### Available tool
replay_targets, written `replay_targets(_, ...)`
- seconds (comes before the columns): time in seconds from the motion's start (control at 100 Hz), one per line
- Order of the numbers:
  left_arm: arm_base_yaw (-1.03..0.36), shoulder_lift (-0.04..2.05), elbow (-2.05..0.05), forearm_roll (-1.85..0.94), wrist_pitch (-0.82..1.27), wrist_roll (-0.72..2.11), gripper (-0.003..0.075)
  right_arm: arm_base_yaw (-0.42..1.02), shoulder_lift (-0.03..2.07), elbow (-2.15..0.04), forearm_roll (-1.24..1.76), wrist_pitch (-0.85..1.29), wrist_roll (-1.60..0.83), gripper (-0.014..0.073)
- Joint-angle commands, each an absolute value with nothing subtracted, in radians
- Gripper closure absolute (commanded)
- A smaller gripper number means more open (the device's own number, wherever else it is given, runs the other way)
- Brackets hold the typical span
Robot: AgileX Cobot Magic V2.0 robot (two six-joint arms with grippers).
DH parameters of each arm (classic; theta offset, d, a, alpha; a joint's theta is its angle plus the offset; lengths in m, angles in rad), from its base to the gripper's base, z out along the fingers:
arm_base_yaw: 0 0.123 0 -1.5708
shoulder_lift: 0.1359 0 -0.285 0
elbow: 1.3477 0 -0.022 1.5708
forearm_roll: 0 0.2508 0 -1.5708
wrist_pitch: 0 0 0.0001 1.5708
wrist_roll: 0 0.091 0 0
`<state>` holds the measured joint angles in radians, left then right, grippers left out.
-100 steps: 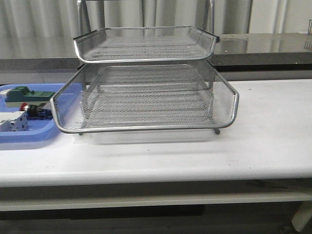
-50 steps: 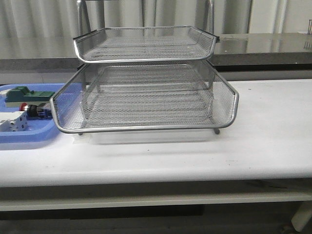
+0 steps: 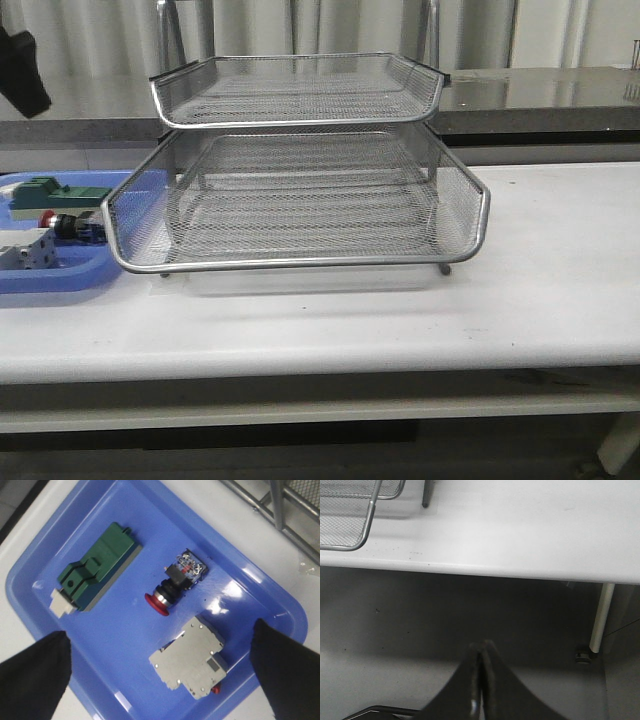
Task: Place button on rack with both arms
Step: 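Lower the left gripper onto the red push button in the blue tray and grasp it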
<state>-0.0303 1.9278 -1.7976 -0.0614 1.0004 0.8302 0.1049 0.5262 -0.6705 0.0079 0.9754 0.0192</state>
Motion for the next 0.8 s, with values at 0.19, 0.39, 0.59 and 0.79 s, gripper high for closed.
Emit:
replay_targets(0.19, -0.071, 2.086, -2.035, -0.079, 1.022, 0.887, 0.0005, 0.100, 0.532, -0.707, 0.010, 0.922, 0.017, 0.0660)
replay_targets(0.39, -0.071, 2.164, -2.090, -0.072, 1.031, 0.911, 0.0005, 0.100, 0.532, -0.707, 0.010, 0.923, 0.017, 0.0660)
replay_targets(0.59, -0.071, 2.207, -2.091, -0.066, 1.016, 0.929, 0.0005, 0.100, 0.532, -0.706, 0.010, 0.925, 0.017, 0.0660)
replay_targets(0.79, -0.071, 2.257, -2.097, -0.061, 0.997, 0.936, 0.0029, 0.100, 0.532, -0.706, 0.010, 0.927, 0.017, 0.0660)
